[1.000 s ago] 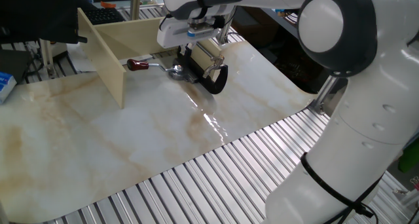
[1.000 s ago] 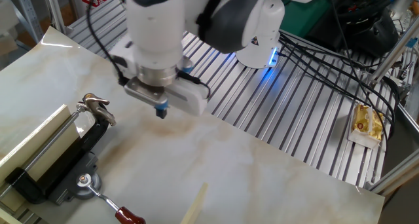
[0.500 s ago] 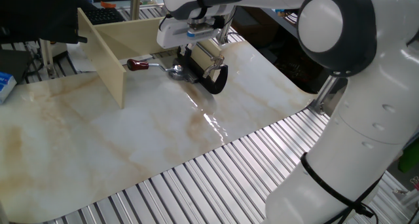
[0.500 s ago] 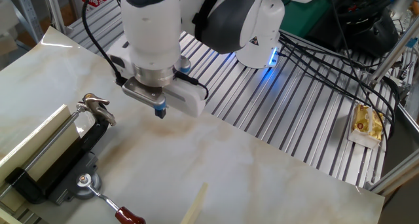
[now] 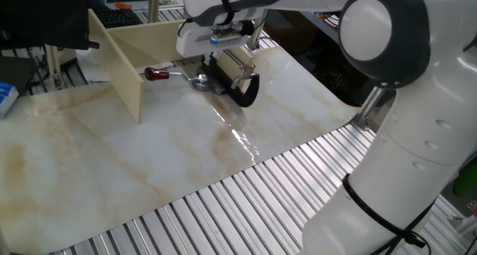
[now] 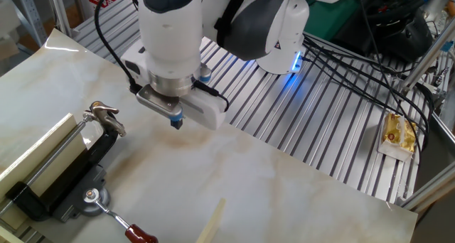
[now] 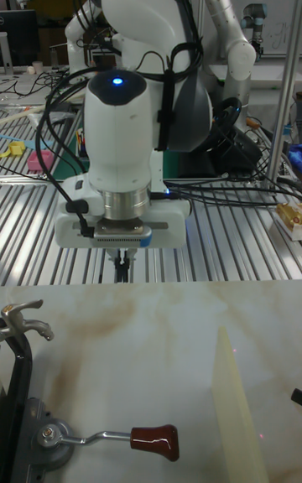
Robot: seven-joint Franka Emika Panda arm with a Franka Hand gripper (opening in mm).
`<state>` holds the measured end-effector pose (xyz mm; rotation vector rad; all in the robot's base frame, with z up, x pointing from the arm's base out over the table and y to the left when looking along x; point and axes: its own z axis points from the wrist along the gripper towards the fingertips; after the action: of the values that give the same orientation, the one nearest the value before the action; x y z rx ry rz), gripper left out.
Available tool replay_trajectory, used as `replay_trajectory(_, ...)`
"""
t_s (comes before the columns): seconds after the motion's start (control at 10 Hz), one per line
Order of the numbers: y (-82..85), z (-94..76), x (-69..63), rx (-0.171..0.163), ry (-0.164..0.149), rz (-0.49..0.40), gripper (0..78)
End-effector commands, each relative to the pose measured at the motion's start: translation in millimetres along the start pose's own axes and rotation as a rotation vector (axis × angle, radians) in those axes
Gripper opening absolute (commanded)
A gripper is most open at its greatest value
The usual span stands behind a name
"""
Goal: Turn on the water tap
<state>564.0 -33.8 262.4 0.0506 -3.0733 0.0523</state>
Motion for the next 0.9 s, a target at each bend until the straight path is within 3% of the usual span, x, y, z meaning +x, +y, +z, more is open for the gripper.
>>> replay_trajectory(0.1,-60.8,12.0,-4.0,0.001,-0.018,-0.054,0.0)
replay_trajectory(0.9,-56.9,10.5,-4.6,0.019,-0.010,-0.012,0.0)
